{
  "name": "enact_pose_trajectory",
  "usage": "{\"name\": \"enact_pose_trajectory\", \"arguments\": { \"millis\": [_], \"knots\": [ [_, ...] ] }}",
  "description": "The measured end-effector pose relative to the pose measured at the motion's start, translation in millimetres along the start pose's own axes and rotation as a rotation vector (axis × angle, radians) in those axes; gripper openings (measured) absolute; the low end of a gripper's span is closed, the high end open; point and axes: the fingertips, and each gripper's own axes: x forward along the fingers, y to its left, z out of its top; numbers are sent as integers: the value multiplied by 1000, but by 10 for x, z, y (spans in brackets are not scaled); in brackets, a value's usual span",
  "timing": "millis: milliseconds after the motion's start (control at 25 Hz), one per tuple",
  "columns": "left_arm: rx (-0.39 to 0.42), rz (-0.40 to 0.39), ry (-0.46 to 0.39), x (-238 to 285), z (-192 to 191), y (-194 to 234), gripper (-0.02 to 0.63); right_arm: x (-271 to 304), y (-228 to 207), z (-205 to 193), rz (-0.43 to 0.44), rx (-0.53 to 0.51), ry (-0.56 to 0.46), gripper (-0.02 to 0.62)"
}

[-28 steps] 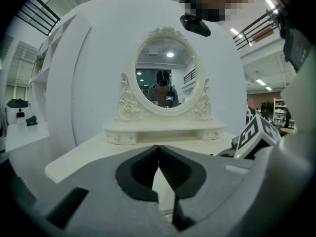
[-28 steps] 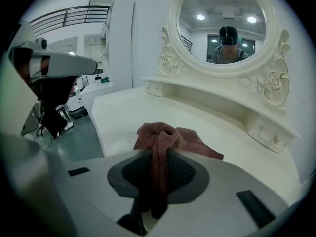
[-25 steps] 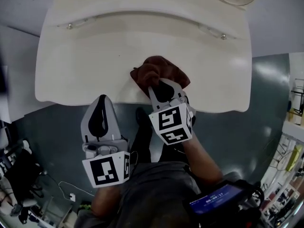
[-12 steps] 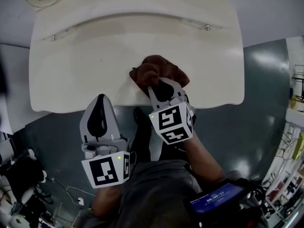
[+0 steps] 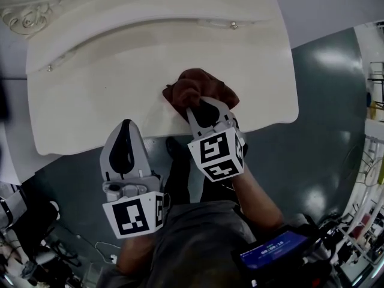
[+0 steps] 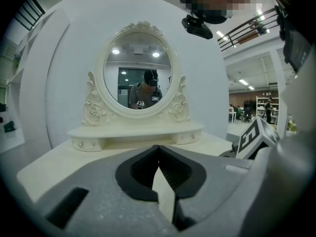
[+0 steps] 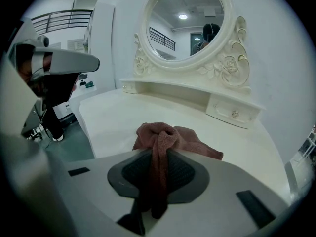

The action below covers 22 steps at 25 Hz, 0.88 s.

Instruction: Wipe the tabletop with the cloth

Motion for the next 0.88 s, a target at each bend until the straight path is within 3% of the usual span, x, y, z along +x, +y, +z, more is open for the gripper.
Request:
{"name": "enact_pose_trajectory", "arguments": {
  "millis": [880],
  "knots": [
    [84, -189, 6, 408, 157, -1546, 14, -721, -1158, -733, -115, 139, -3, 80]
  ]
}}
